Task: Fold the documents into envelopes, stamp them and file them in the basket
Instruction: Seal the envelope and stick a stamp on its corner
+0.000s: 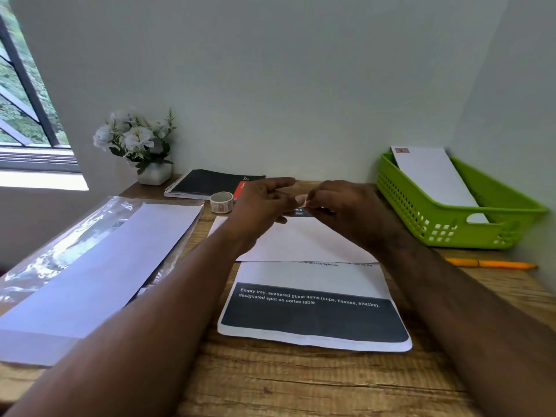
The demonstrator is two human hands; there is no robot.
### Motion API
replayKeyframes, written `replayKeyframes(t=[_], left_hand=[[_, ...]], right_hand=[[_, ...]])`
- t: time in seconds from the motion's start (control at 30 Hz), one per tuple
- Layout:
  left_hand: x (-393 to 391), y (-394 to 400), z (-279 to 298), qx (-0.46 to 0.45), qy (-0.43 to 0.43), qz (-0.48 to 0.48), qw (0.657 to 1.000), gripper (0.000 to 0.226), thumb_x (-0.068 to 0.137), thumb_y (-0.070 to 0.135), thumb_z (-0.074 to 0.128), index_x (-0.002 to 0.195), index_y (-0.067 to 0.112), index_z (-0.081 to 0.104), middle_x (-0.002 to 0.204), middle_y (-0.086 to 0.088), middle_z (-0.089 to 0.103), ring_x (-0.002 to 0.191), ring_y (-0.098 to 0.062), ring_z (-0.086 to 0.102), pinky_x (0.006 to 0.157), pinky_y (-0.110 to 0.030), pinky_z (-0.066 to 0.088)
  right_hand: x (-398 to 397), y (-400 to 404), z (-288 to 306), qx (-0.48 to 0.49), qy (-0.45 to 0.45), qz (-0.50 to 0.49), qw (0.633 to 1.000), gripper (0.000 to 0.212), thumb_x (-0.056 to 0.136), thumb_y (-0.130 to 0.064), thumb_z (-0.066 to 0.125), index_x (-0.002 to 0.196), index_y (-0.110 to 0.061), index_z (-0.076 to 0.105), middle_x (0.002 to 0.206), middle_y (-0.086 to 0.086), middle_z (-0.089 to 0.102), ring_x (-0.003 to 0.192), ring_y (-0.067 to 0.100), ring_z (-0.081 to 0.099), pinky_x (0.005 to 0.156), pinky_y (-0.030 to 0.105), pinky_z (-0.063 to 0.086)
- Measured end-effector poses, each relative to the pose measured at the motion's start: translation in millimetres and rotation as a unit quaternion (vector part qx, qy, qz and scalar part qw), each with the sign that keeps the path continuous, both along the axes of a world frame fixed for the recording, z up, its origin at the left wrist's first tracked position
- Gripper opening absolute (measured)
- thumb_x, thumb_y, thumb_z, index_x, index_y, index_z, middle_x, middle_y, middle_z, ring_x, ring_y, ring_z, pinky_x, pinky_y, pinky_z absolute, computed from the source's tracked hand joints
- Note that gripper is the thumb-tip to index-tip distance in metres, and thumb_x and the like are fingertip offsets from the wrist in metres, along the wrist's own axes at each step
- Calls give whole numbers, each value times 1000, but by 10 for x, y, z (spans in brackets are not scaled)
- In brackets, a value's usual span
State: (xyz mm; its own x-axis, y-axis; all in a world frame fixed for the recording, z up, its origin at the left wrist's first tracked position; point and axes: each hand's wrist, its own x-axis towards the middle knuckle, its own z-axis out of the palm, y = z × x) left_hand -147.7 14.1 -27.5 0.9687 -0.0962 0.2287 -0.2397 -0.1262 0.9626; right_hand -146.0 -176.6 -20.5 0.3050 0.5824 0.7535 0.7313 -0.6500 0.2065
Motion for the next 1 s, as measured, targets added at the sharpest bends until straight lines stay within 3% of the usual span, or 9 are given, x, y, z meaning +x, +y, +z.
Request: replayKeyframes(t=[0.13, 0.23, 0.37, 0.43, 0.5, 0.77, 0.87, 0.93, 1.0], left_hand=[[-16, -39, -17, -79, -9, 20, 997, 48, 80, -4, 73, 126, 4, 61, 97, -21, 71, 80, -26, 72, 71, -32, 60], [-3, -39, -30, -89, -25, 29, 995, 51, 81, -9, 69, 128, 5, 58, 94, -29, 69, 84, -30, 71, 76, -35, 60], [11, -61, -49, -53, -73, 41, 995, 56, 78, -5, 73, 129, 13, 57, 84, -29, 69, 84, -27, 71, 75, -35, 60], [14, -77, -65, -39, -83, 40, 995, 58, 78, -3, 75, 130, 13, 56, 82, -27, 70, 84, -26, 72, 71, -33, 60], [16, -84, -72, -32, -85, 43, 995, 58, 78, -3, 75, 131, 10, 55, 81, -27, 70, 82, -28, 72, 72, -36, 61], [76, -131, -161, 25, -110, 110, 987, 51, 88, 13, 66, 136, 19, 51, 84, -4, 70, 79, -25, 70, 76, -41, 60], [38, -159, -174, 143, -125, 95, 977, 53, 92, 20, 63, 141, 21, 43, 79, 3, 68, 77, -3, 64, 78, -12, 49], [-17, -194, -192, 276, -114, 36, 954, 59, 92, 25, 63, 145, 24, 36, 110, 2, 67, 105, -8, 61, 87, -12, 40], [-50, -232, -203, 431, -70, -49, 899, 60, 95, 27, 56, 149, 29, 30, 146, -3, 46, 133, -20, 44, 105, -24, 32]], right_hand=[[83, 16, -56, -10, 39, 22, 999, 9, 86, -17, 64, 82, -12, 70, 80, 3, 68, 68, 25, 61, 52, 41, 50], [65, 10, -83, 59, 160, 56, 984, 21, 80, -34, 70, 82, -13, 73, 95, 0, 68, 82, 15, 64, 63, 35, 53], [30, 105, -79, 358, 376, 65, 852, 13, 76, -22, 79, 80, -13, 71, 94, 3, 69, 89, 16, 67, 79, 38, 57], [31, 135, -62, 430, 454, 107, 773, 16, 75, -5, 78, 81, -6, 63, 85, 15, 68, 84, 29, 67, 81, 46, 57], [21, 144, -50, 435, 492, 147, 739, 24, 73, 10, 73, 74, -6, 55, 82, 21, 63, 80, 32, 66, 78, 47, 58], [122, 31, -88, 403, 485, 119, 767, 16, 74, 19, 66, 83, 6, 68, 73, 13, 69, 72, 25, 67, 68, 34, 59], [187, -104, -83, 396, 480, 95, 777, 19, 75, 19, 65, 87, 6, 71, 70, 6, 73, 74, 26, 70, 72, 36, 59], [196, -197, -55, 408, 483, 74, 771, 20, 77, 20, 62, 92, 9, 69, 63, 0, 71, 65, 16, 70, 62, 25, 58], [202, -299, -27, 410, 478, 62, 774, 18, 78, 20, 61, 91, 9, 68, 60, -3, 71, 61, 10, 69, 56, 19, 56]])
